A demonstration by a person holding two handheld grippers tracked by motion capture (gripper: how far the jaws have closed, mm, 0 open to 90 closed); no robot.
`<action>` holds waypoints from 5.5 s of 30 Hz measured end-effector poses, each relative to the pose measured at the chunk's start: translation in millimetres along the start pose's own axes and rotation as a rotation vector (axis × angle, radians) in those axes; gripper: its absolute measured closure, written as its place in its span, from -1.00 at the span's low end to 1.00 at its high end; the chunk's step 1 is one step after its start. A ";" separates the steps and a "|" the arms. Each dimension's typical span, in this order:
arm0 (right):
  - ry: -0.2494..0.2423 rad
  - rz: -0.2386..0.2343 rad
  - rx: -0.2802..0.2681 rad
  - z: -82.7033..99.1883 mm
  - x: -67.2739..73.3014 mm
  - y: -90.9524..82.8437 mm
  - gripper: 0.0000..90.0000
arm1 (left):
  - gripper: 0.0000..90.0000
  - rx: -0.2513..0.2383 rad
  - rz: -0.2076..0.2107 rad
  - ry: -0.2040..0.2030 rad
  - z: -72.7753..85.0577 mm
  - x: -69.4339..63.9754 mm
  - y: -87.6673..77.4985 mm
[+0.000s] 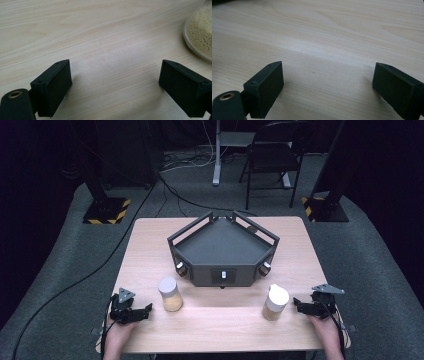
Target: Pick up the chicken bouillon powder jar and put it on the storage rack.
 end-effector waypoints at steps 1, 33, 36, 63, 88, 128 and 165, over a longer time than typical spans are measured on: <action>0.000 0.000 0.000 -0.1 -0.1 0.0 -0.80 | -0.78 0.001 0.000 0.001 -0.1 0.0 0.0; -0.004 -0.006 0.003 0.6 0.1 -1.0 -0.83 | -0.82 0.005 0.011 0.006 -0.4 0.6 0.6; -0.004 -0.006 0.003 0.6 0.1 -1.0 -0.83 | -0.83 0.007 0.017 0.008 -0.4 1.3 0.6; -0.004 -0.007 0.004 0.5 0.1 -0.9 -0.84 | -0.78 -0.106 0.051 -0.032 -22.7 4.9 -37.8; -0.004 -0.009 0.005 0.4 0.2 -0.8 -0.84 | -0.77 -0.209 0.231 0.061 -56.5 -44.8 -51.5; -0.006 -0.011 0.007 0.3 0.1 -0.6 -0.85 | -0.26 -0.298 0.238 0.070 -52.4 -69.8 -3.5; -0.005 -0.010 0.006 0.0 0.2 -0.2 -0.86 | -0.26 -0.364 0.287 0.108 -121.0 -78.3 -33.6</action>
Point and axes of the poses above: each handheld gripper's, and its own axes: y roughly forward along the jaws, z roughly out of its underside, x roughly to its left, the point moved 9 cm from there along y, roughly forward along the jaws, and after that the axes turned 11 degrees about -x, right-handed, at the moved point
